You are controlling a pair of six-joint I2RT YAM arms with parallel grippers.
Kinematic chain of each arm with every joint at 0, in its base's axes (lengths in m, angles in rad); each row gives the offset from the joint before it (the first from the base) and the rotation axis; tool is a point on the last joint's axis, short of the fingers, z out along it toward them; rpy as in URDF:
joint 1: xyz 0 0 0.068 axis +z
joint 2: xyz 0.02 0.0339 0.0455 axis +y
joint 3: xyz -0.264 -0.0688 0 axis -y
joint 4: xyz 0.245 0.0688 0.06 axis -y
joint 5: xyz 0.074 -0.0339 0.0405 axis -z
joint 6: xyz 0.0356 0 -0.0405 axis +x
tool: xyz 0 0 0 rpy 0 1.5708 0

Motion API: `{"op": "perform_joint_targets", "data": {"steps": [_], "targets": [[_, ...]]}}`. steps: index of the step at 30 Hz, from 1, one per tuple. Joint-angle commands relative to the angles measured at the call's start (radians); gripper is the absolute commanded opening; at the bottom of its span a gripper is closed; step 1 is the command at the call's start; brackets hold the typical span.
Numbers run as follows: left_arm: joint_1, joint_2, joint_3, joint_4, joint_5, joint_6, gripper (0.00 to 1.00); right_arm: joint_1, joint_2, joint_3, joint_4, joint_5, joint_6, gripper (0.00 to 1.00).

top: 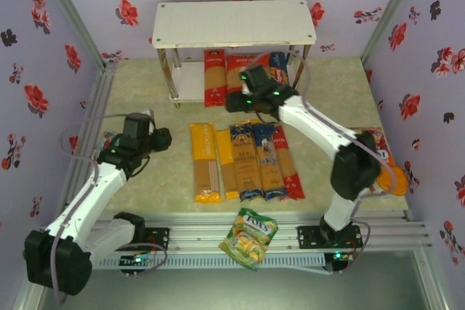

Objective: Place and organize the pasta boxes and bags onto the shelf

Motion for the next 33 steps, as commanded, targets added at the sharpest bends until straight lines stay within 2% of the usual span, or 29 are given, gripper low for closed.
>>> {"op": "perform_joint_targets", "data": {"steps": [1,5,10,20,26,30,33], "targets": [[-0.080,-0.010,-0.046,-0.002,-0.025,-0.076,0.43,-0.071,-0.123,-0.183,-0.104,0.119,0.057,0.72],[-0.185,0.031,-0.063,0.033,-0.064,-0.136,0.44,-0.095,-0.234,-0.303,-0.204,0.176,0.067,0.72],[-0.243,0.097,-0.067,0.109,-0.048,-0.195,0.45,-0.099,-0.267,-0.417,-0.271,0.169,0.111,0.74],[-0.248,0.125,-0.010,0.081,-0.046,-0.165,0.46,-0.099,-0.231,-0.580,-0.229,0.084,0.184,0.75],[-0.248,0.135,0.004,0.076,-0.046,-0.165,0.46,-0.099,-0.209,-0.615,-0.180,0.034,0.186,0.75],[-0.248,0.141,0.017,0.065,-0.047,-0.162,0.46,-0.099,-0.176,-0.624,-0.138,-0.031,0.176,0.82],[-0.248,0.142,0.025,0.057,-0.046,-0.162,0.46,-0.100,-0.145,-0.621,-0.134,-0.045,0.170,0.84]]}}
